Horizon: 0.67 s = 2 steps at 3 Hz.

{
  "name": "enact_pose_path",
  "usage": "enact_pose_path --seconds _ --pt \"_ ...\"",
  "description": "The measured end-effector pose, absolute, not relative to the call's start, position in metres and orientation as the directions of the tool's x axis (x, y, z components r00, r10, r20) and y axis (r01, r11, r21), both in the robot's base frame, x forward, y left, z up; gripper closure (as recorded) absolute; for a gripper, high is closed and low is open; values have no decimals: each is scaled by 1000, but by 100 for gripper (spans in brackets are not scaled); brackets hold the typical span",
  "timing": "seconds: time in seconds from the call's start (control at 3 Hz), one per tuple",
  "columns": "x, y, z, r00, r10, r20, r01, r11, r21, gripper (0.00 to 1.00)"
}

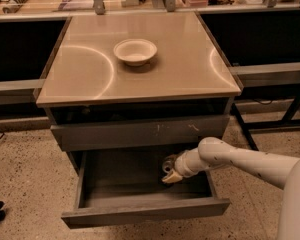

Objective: Place pepsi can into middle drawer

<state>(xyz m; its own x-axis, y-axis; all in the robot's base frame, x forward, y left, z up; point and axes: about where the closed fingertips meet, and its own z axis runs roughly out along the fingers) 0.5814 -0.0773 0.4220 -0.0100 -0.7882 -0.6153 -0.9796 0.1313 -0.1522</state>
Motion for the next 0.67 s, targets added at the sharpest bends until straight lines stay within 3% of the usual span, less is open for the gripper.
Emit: enact_pose_path --seconds 0.33,0.67 --pt "581 -77 422 -10 -788 -615 -980 131 -152 0" --pt "581 -77 422 -10 -788 -615 -980 131 -152 0"
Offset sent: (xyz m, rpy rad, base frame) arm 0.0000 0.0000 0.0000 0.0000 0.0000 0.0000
